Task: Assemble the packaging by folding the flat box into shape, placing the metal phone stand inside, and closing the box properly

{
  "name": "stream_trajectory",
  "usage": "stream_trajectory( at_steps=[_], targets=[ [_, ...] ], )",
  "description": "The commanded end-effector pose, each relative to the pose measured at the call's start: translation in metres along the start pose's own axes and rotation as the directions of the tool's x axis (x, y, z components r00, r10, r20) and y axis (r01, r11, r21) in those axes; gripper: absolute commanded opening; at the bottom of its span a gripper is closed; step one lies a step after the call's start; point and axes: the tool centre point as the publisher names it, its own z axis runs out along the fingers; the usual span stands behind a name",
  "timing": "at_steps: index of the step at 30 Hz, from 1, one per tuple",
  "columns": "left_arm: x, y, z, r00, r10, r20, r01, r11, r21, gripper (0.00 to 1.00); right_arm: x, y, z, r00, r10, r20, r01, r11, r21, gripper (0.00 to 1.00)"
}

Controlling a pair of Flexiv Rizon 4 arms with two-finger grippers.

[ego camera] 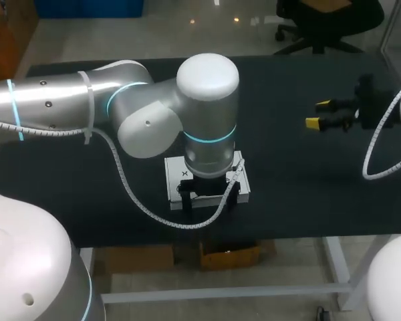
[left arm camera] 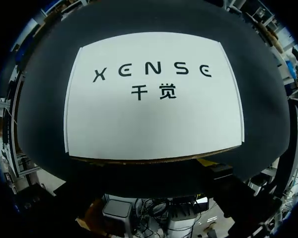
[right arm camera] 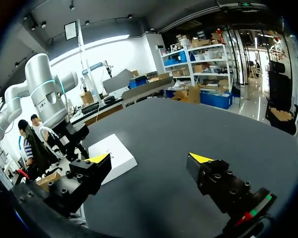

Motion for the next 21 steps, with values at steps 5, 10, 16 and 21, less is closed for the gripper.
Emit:
stream_trajectory(
  at_steps=[5, 10, 16, 21],
  targets=[
    [0.005, -0.017, 0.004, 1.000, -0.002, 0.022, 0.002, 1.000, -0.012, 1.00, 0.000, -0.001, -0.001, 1.000, -0.001, -0.004, 0.001, 1.000, -0.005, 1.00],
    [0.005, -0.026, 0.005, 1.000, 0.001, 0.025, 0.000, 1.000, -0.012, 1.00, 0.000, -0.001, -0.001, 1.000, -0.001, -0.004, 0.001, 1.000, -0.005, 1.00],
    [0.004, -0.038, 0.005, 1.000, 0.002, 0.029, -0.002, 1.000, -0.012, 1.00, 0.000, -0.001, -0.001, 1.000, -0.001, -0.004, 0.001, 1.000, -0.005, 1.00],
    [0.003, -0.049, 0.005, 0.999, 0.007, 0.031, -0.007, 1.000, -0.011, 1.00, 0.000, -0.001, -0.001, 1.000, -0.001, -0.004, 0.001, 1.000, -0.005, 1.00]
  ],
)
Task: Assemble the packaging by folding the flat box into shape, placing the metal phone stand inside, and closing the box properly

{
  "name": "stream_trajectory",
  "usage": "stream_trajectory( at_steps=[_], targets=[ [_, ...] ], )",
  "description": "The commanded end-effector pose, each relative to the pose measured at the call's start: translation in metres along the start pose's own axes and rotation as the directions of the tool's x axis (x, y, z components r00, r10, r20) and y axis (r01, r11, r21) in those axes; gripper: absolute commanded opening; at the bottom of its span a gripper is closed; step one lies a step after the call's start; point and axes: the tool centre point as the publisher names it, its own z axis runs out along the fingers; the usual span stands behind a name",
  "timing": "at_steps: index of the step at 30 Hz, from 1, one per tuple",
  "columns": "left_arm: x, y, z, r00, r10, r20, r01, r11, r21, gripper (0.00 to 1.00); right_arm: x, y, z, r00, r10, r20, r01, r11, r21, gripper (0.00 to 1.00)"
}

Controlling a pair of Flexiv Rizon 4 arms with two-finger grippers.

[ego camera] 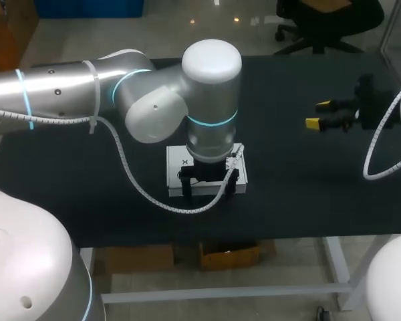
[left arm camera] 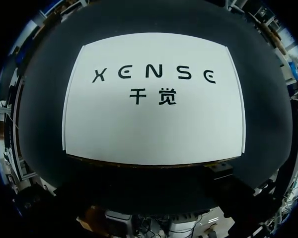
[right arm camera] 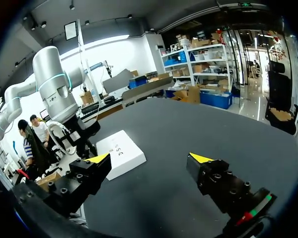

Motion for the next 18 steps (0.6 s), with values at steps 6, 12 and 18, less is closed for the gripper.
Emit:
stream_trajectory(
  at_steps=[6, 12, 18],
  targets=[
    [0.001, -0.025, 0.003, 1.000, 0.011, 0.006, -0.011, 1.000, -0.014, 1.00, -0.001, -0.001, -0.001, 1.000, -0.001, -0.005, 0.001, 1.000, -0.004, 1.00],
    [0.002, -0.044, 0.006, 1.000, 0.018, 0.004, -0.018, 1.000, -0.018, 1.00, -0.001, -0.001, -0.001, 1.000, -0.001, -0.005, 0.001, 1.000, -0.004, 1.00],
    [0.003, -0.063, 0.010, 1.000, 0.026, 0.001, -0.026, 0.999, -0.023, 1.00, -0.001, -0.001, -0.001, 1.000, -0.001, -0.005, 0.001, 1.000, -0.004, 1.00]
  ],
)
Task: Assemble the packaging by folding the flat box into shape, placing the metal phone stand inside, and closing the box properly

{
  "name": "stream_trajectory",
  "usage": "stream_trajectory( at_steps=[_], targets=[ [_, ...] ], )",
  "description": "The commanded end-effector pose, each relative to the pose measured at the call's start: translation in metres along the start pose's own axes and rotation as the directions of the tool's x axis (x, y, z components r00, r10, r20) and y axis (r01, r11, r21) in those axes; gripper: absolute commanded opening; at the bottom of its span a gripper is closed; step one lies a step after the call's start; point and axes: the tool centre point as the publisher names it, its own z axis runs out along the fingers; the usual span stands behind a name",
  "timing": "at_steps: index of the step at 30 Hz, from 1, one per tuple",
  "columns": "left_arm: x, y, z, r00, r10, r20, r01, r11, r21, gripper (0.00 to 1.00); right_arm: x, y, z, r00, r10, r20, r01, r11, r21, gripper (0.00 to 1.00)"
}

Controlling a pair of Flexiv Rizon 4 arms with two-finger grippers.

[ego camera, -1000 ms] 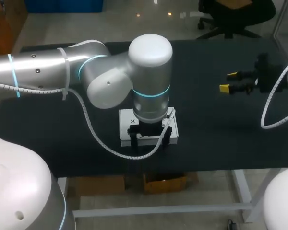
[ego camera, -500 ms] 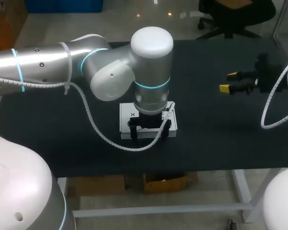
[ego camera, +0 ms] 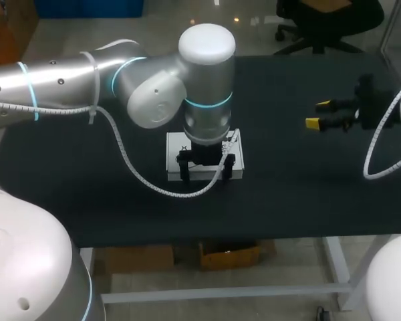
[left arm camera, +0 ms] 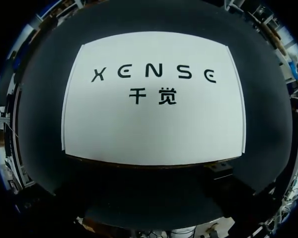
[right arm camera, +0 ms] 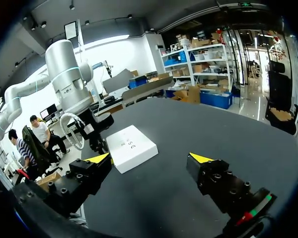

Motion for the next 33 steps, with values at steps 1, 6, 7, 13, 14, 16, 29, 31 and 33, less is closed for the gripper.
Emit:
stream_trajectory(
  at_steps=[1, 6, 7, 13, 14, 16, 29, 31, 33],
  targets=[
    [0.005, -0.015, 0.005, 1.000, 0.004, 0.006, -0.004, 1.000, -0.018, 1.00, 0.000, -0.001, -0.001, 1.000, -0.002, -0.004, 0.002, 1.000, -0.005, 1.00],
    [0.006, -0.033, 0.007, 1.000, 0.011, 0.004, -0.011, 1.000, -0.021, 1.00, 0.000, -0.001, -0.001, 1.000, -0.002, -0.004, 0.002, 1.000, -0.005, 1.00],
    [0.006, -0.035, 0.008, 1.000, 0.011, 0.004, -0.011, 1.000, -0.021, 1.00, 0.000, -0.001, -0.001, 1.000, -0.002, -0.004, 0.002, 1.000, -0.005, 1.00],
    [0.007, -0.057, 0.011, 1.000, 0.018, 0.002, -0.018, 1.000, -0.025, 1.00, 0.000, -0.001, -0.001, 1.000, -0.002, -0.004, 0.002, 1.000, -0.005, 1.00],
    [0.007, -0.061, 0.012, 1.000, 0.019, 0.002, -0.019, 0.999, -0.026, 1.00, 0.000, -0.001, -0.001, 1.000, -0.002, -0.004, 0.002, 1.000, -0.005, 1.00],
    [0.007, -0.068, 0.013, 1.000, 0.020, 0.002, -0.020, 0.999, -0.028, 1.00, 0.000, -0.001, -0.001, 1.000, -0.002, -0.004, 0.002, 1.000, -0.005, 1.00],
    [0.003, -0.110, 0.019, 1.000, 0.016, 0.003, -0.016, 0.999, -0.040, 1.00, 0.000, -0.001, -0.001, 1.000, -0.002, -0.004, 0.002, 1.000, -0.005, 1.00],
    [0.002, -0.119, 0.019, 1.000, 0.015, 0.007, -0.014, 0.999, -0.041, 1.00, 0.000, -0.001, -0.001, 1.000, -0.002, -0.004, 0.002, 1.000, -0.005, 1.00],
    [0.001, -0.125, 0.020, 1.000, 0.014, 0.009, -0.014, 0.999, -0.042, 1.00, 0.000, -0.001, -0.001, 1.000, -0.002, -0.004, 0.002, 1.000, -0.005, 1.00]
  ],
)
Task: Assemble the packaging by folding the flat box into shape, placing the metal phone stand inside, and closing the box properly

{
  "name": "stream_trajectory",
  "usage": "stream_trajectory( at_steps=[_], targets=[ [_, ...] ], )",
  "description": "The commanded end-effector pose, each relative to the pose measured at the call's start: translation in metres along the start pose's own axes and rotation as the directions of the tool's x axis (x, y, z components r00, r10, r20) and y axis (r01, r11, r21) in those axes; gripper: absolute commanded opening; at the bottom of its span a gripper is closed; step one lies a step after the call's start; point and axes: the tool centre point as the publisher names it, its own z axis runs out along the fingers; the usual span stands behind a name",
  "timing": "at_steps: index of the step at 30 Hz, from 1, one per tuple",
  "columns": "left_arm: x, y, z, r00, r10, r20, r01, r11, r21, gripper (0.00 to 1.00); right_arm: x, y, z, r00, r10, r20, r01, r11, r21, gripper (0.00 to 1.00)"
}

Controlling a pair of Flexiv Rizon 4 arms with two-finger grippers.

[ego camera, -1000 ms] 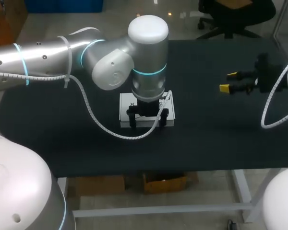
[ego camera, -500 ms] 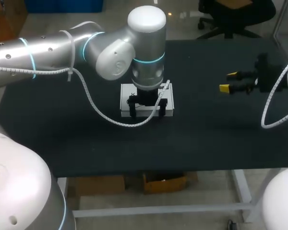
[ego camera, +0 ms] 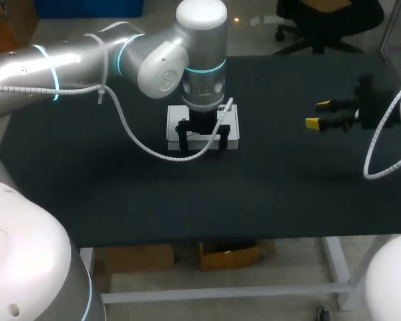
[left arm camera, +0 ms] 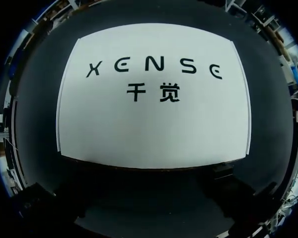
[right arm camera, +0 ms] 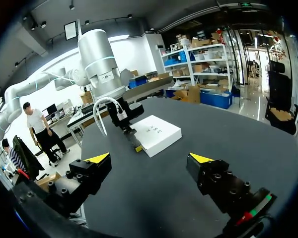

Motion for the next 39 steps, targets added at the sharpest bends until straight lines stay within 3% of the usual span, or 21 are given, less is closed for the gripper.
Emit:
stream_trajectory(
  at_steps=[1, 39],
  targets=[
    [0.003, -0.020, 0.005, 1.000, 0.000, 0.013, 0.000, 1.000, -0.026, 1.00, -0.001, -0.001, -0.001, 1.000, -0.002, -0.005, 0.001, 1.000, -0.006, 1.00],
    [-0.011, -0.153, 0.017, 1.000, -0.011, 0.011, 0.012, 0.999, -0.033, 1.00, -0.001, -0.001, -0.001, 1.000, -0.002, -0.005, 0.001, 1.000, -0.006, 1.00]
  ],
)
